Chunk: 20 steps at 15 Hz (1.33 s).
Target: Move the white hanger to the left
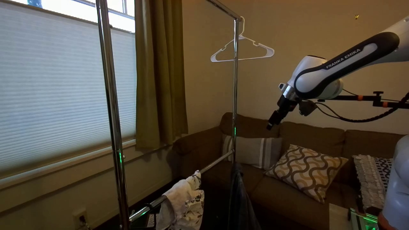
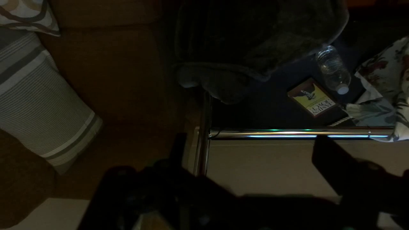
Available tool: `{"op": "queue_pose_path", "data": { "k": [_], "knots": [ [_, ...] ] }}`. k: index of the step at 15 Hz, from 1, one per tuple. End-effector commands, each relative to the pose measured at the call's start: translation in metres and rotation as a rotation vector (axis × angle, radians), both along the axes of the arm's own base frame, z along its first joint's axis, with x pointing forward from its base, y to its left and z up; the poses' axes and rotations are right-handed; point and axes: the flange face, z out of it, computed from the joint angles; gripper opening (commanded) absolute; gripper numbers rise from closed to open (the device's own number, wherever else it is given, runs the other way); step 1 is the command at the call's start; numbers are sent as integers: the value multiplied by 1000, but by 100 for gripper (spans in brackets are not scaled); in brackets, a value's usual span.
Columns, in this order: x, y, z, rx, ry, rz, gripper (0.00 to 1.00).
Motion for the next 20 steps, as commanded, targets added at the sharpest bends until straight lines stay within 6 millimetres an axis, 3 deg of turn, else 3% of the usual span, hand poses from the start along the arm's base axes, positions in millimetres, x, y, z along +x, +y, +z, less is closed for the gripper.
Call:
{"op": "queue_pose_path", "data": {
  "k": [1,18,19,20],
  "knots": [
    [0,0,0,0,1,0,100],
    [0,0,1,-1,1,0,100],
    [3,5,3,24,-4,-11,100],
    [11,15,24,80,-52,-44,100]
  ]
}}
